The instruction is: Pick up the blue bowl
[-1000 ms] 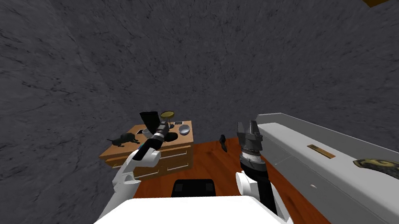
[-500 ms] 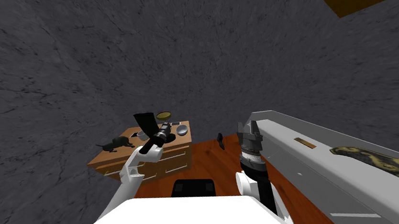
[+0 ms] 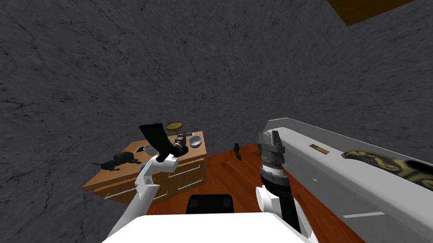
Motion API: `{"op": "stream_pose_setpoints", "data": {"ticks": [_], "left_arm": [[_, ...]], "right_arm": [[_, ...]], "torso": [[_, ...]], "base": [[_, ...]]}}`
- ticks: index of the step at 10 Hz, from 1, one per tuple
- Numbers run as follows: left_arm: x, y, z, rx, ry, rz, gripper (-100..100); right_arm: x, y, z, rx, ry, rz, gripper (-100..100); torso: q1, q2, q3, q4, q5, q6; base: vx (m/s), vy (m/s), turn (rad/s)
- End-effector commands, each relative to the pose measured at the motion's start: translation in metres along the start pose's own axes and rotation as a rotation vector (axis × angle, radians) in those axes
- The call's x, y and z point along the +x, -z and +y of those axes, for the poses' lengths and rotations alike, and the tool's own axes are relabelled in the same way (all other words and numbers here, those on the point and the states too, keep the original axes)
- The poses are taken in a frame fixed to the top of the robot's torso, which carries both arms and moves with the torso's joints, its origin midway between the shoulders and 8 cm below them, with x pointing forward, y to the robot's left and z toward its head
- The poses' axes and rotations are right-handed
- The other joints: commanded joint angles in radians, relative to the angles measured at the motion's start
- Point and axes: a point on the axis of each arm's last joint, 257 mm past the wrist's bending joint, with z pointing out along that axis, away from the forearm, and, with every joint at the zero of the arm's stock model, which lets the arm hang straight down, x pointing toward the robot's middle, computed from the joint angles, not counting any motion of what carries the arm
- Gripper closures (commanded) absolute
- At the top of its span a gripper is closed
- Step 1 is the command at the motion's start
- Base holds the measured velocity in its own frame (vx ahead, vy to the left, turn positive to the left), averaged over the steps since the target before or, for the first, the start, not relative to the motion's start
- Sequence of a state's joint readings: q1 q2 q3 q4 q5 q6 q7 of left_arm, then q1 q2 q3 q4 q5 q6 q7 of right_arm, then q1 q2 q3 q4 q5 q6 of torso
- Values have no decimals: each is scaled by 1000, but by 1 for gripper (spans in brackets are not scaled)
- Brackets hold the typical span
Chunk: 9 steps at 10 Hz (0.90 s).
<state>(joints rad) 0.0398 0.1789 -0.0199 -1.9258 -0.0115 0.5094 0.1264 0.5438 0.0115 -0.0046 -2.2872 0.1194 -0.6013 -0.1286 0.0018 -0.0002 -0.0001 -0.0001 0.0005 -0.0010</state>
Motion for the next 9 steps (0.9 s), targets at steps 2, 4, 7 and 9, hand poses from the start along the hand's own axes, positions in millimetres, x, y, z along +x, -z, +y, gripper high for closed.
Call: {"op": "stream_pose_setpoints", "data": {"ticks": [2, 4, 7, 9], "left_arm": [[-2, -9, 13, -65, 10, -8, -100], [-3, -16, 24, -120, 18, -17, -100], [-7, -20, 45, -212, 25, -35, -100], [-9, -25, 54, -256, 31, -48, -100]], "right_arm": [[0, 0, 0, 0, 0, 0, 0], [0, 0, 0, 0, 0, 0, 0], [0, 0, 0, 0, 0, 0, 0], [0, 0, 0, 0, 0, 0, 0]], "torso": [[-1, 0, 0, 0, 0, 0], [0, 0, 0, 0, 0, 0], [0, 0, 0, 0, 0, 0], [-1, 0, 0, 0, 0, 0]], "base": [[-6, 16, -81], [-9, 26, -130], [-12, 26, -129], [-6, 16, -97]]}}
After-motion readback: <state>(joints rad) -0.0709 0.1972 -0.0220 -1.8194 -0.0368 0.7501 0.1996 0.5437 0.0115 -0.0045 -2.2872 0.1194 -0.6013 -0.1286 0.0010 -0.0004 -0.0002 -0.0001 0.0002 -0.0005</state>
